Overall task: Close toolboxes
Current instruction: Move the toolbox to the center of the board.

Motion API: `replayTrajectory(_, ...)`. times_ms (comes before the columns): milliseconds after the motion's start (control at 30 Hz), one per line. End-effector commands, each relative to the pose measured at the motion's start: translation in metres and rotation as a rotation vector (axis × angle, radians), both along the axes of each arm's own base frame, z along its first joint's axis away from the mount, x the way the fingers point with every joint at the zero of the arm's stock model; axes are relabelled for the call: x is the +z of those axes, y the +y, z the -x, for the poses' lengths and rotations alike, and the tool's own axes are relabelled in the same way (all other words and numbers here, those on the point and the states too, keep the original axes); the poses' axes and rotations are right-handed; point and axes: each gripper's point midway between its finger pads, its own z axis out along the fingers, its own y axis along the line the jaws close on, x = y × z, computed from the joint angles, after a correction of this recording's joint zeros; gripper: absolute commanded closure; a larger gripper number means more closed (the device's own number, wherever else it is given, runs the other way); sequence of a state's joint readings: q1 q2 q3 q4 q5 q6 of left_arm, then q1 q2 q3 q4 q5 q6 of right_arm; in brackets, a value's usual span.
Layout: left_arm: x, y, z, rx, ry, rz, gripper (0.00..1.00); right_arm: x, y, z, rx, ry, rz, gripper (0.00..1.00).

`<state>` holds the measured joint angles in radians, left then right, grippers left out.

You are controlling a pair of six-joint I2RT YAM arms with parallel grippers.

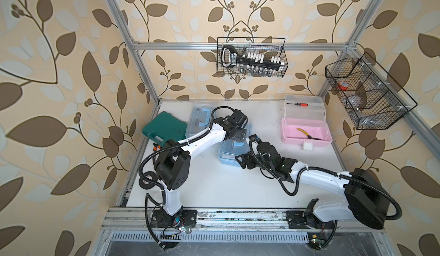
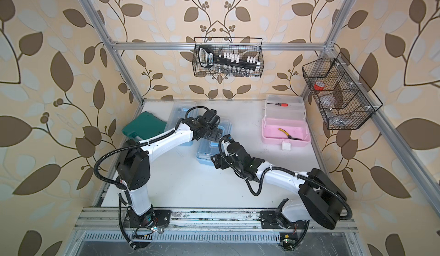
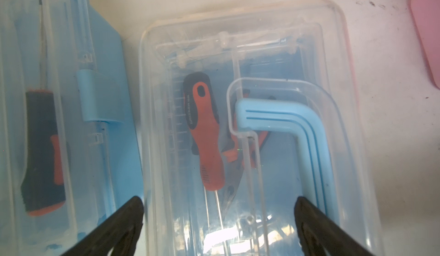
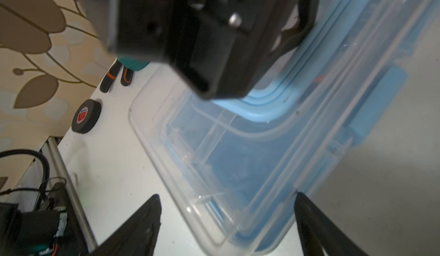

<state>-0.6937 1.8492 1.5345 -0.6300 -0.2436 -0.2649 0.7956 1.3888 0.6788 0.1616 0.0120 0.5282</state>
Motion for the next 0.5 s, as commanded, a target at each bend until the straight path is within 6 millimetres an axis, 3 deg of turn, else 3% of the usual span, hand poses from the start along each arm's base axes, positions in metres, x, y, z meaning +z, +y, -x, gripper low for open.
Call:
replayTrajectory(0, 0.008, -0.006, 0.026, -0.081, 0.058, -0.003, 0.01, 0.013, 0.009, -0.021, -0.076, -0.04, -0.034, 0.15)
replayTrajectory(200, 0.035, -0.003, 0.026, -0.087, 0.002, 0.022, 0.01, 0.017, 0.011, -0.05, -0.158, -0.097, 0.017, 0.14)
replayTrajectory(467, 0.065, 0.015, 0.03, -0.056, -0.078, 0.014, 0.01, 0.006, 0.017, -0.083, -0.165, -0.098, 0.071, 0.14)
